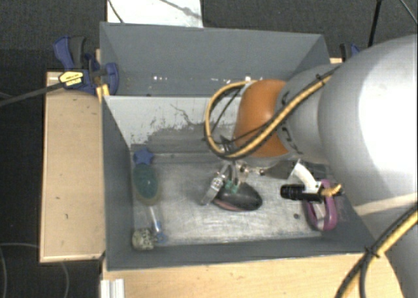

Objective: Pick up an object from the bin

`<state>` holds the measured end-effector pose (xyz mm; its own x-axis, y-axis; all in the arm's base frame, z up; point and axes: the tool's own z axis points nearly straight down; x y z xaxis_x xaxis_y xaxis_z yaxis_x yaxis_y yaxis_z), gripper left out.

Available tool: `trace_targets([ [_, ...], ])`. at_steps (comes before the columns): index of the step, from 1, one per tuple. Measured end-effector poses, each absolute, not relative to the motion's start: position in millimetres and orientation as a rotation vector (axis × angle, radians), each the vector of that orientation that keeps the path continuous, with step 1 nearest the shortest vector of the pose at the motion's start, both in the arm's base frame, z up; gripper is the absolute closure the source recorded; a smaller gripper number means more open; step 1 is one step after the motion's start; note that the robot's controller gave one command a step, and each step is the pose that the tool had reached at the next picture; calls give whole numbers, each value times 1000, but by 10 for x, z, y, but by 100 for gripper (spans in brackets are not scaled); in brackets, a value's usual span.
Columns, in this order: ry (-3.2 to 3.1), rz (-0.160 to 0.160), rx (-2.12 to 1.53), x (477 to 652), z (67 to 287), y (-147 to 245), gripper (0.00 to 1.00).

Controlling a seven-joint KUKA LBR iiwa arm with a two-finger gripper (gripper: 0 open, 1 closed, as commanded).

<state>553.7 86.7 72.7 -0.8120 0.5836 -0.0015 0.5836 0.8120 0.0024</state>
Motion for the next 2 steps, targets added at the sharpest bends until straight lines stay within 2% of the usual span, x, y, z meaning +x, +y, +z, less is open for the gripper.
trace_targets([
  [1,2990,-1,945,5040,731,299,0],
  [2,2989,3,939,5063,741,332,100],
])
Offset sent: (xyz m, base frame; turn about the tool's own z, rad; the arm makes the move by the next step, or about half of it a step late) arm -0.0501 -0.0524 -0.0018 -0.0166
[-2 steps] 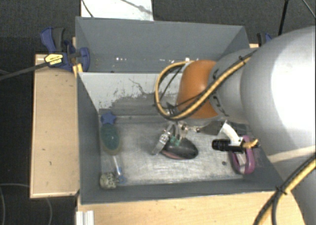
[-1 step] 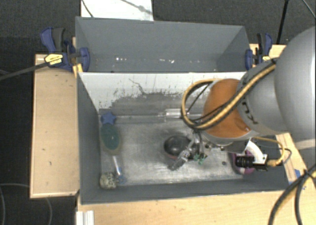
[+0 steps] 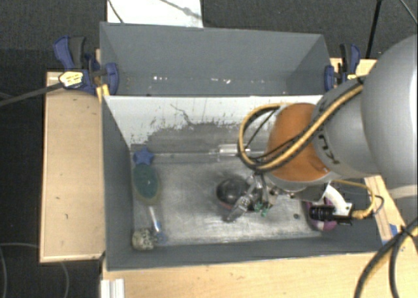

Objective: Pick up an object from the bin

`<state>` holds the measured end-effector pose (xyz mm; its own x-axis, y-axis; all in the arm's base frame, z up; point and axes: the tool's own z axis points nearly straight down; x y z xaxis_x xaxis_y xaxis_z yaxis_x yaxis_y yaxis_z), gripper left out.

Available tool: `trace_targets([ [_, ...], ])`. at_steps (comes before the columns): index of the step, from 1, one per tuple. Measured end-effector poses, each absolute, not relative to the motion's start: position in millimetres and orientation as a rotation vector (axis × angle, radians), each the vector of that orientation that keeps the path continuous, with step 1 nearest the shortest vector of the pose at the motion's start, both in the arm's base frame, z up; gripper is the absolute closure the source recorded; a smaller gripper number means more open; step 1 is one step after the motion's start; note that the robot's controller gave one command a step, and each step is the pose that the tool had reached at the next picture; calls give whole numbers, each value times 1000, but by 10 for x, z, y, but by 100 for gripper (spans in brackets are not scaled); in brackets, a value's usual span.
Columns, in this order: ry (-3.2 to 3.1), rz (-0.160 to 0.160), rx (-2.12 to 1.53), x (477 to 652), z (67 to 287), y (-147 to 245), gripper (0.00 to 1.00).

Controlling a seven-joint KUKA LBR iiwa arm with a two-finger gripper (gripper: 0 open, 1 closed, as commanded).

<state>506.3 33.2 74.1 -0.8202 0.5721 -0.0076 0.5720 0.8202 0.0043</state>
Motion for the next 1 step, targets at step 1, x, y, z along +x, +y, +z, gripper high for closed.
trace_targets([
  [1,3072,2,622,5013,2114,189,100],
])
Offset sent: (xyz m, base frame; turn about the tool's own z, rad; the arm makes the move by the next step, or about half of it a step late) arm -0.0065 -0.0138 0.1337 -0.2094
